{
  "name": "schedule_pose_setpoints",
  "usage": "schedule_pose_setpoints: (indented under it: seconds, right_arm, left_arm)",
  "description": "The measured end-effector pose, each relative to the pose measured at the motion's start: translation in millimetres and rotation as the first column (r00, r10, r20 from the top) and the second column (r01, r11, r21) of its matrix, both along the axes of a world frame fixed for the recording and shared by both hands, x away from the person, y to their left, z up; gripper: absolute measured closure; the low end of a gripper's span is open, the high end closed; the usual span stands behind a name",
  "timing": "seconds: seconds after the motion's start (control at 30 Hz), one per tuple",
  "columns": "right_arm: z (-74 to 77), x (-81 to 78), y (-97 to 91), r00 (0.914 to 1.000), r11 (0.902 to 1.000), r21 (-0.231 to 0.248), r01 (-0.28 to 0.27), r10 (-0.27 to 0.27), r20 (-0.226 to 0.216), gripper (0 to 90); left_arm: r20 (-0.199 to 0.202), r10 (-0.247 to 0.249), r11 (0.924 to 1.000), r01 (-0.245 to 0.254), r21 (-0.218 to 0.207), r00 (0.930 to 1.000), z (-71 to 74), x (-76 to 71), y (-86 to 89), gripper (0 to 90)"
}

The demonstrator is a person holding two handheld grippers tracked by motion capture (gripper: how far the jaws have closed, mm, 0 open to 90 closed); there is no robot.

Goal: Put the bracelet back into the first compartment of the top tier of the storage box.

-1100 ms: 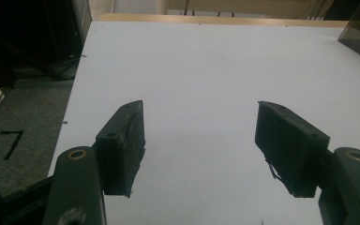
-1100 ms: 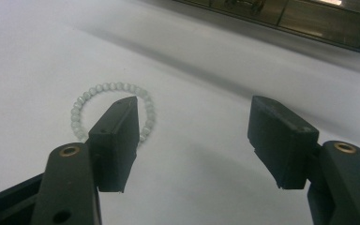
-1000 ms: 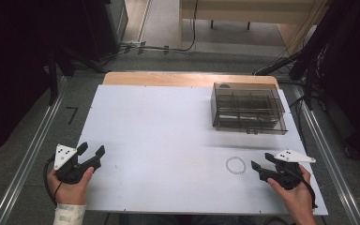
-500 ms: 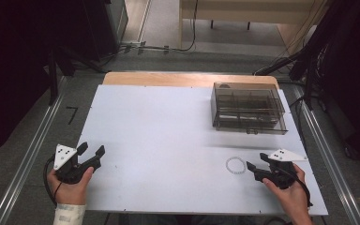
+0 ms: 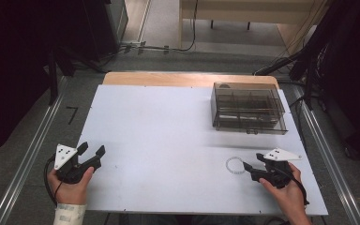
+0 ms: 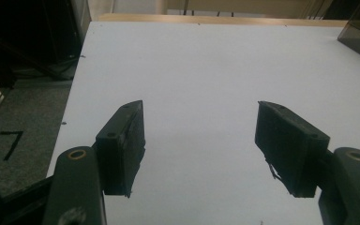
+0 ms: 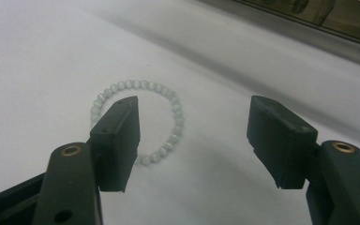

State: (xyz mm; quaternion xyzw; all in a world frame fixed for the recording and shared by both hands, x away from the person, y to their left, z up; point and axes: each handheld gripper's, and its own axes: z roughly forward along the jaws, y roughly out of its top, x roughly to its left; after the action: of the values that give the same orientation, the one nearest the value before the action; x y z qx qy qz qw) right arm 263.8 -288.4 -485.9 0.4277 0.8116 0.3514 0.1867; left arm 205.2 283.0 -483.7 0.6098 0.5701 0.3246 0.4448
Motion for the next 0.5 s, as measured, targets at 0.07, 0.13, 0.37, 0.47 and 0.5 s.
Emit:
schedule_pose_setpoints:
  seconds: [0.07,0.13,0.37,0.47,0.5]
  right_arm:
    - [-0.6,0.7,2.0,1.0,1.0,-0.004,-0.006,0.006,-0.002,33.4]
    - [-1.3,1.4,3.6,0.9999,0.9999,-0.012,-0.011,0.011,-0.002,33.6]
    - [-3.9,3.4,7.7,0.9997,0.9995,-0.025,-0.019,0.019,-0.013,34.2]
    - [-4.6,3.7,8.2,0.9997,0.9993,-0.032,-0.019,0.018,-0.015,34.5]
    - [-4.9,3.9,8.1,0.9997,0.9993,-0.033,-0.019,0.018,-0.014,34.7]
  left_arm:
    - [0.0,0.0,1.0,0.0,-0.001,1.0,-0.1,0.0,0.1,34.0]
    - [0.0,0.0,1.0,0.0,0.0,1.0,-0.1,-0.1,0.3,34.0]
    - [0.001,0.0,1.0,0.0,-0.001,1.0,0.0,-0.1,0.2,34.0]
    - [0.001,-0.001,1.0,0.001,0.0,1.0,0.0,-0.2,0.2,34.0]
    - [0.001,0.0,1.0,0.0,0.0,1.0,0.0,-0.2,0.2,34.0]
